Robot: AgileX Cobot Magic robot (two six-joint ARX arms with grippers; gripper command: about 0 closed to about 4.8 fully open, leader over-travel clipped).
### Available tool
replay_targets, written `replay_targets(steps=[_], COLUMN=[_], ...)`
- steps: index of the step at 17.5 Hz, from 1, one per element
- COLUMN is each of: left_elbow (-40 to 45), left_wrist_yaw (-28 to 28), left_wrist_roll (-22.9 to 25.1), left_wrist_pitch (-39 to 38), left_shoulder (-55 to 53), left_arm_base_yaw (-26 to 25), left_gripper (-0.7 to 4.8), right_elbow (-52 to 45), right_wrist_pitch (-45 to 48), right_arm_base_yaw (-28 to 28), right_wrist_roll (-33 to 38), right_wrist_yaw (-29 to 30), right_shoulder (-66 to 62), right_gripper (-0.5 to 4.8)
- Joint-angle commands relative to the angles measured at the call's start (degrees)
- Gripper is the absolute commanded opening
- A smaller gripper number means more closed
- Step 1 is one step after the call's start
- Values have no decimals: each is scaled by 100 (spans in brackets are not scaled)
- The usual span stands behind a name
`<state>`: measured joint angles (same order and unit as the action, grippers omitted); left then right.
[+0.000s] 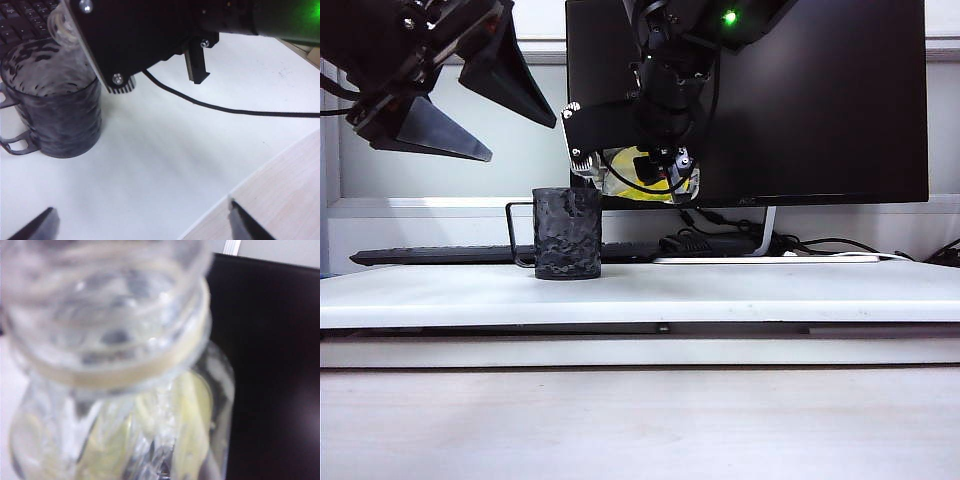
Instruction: Carefully pick up the bottle and pour some water from the bottle into the cup.
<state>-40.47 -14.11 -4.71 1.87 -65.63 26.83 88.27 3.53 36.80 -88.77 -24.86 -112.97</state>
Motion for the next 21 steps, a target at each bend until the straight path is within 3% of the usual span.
replay_targets(steps=[1, 17, 21], left_elbow=[-20, -20, -20], left_wrist_yaw=[-33, -31, -31], left_wrist_roll=[22, 22, 22], left_wrist_pitch=[33, -11, -15], left_shoulder=[28, 28, 28], left_arm_base_yaw=[-7, -7, -7], left_gripper=[479, 479, 479], right_elbow=[52, 52, 55], right_wrist_pitch=[227, 273, 284], right_arm_base_yaw=[13, 11, 11], right_wrist_roll=[-72, -262, 28], right_wrist_yaw=[-103, -269, -267], right_shoulder=[72, 72, 72], right_gripper=[147, 144, 144])
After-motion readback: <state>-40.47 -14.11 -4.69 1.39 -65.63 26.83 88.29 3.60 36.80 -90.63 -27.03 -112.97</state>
